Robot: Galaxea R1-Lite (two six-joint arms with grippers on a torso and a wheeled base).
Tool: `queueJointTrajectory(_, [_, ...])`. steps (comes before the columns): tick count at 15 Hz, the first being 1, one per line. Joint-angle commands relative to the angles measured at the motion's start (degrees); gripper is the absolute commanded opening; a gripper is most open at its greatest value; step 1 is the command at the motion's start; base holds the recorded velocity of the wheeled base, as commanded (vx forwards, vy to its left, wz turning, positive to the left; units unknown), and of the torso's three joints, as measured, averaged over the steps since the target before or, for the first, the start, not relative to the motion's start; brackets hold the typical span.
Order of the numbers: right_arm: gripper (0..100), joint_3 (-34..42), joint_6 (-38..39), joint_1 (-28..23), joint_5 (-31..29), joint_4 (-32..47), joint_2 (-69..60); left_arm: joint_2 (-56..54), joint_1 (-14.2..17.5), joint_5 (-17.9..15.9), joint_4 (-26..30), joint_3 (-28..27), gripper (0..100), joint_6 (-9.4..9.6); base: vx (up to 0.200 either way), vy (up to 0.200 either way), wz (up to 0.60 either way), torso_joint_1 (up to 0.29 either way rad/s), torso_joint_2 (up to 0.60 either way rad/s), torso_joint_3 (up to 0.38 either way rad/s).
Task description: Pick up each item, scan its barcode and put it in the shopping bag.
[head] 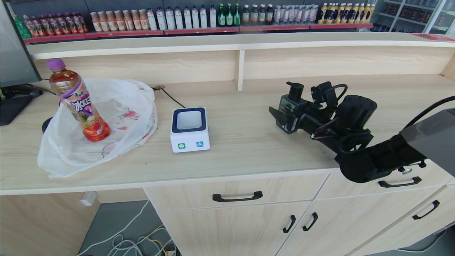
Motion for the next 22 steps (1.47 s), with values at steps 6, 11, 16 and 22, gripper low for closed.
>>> queueJointTrajectory(6, [0, 0.60, -0.10, 0.10, -0.03, -0.37, 0.18, -0.02, 0.02, -0.01, 0.00, 0.00, 100, 0.00, 0.000, 0.000, 0.00, 0.000, 0.00, 0.000])
queueJointTrajectory(11, [0, 0.68, -0.10, 0.19, -0.03, -0.37, -0.26, -0.02, 0.02, -0.01, 0.00, 0.00, 100, 0.00, 0.000, 0.000, 0.00, 0.000, 0.00, 0.000])
queueJointTrajectory(16, [0, 3.15, -0.10, 0.19, -0.03, -0.37, -1.93, -0.02, 0.02, -0.01, 0.00, 0.00, 100, 0.00, 0.000, 0.000, 0.00, 0.000, 0.00, 0.000])
queueJointTrajectory(22, [0, 6.92, -0.01, 0.19, -0.03, -0.46, -7.73, -0.02, 0.02, -0.01, 0.00, 0.00, 100, 0.00, 0.000, 0.000, 0.00, 0.000, 0.00, 0.000])
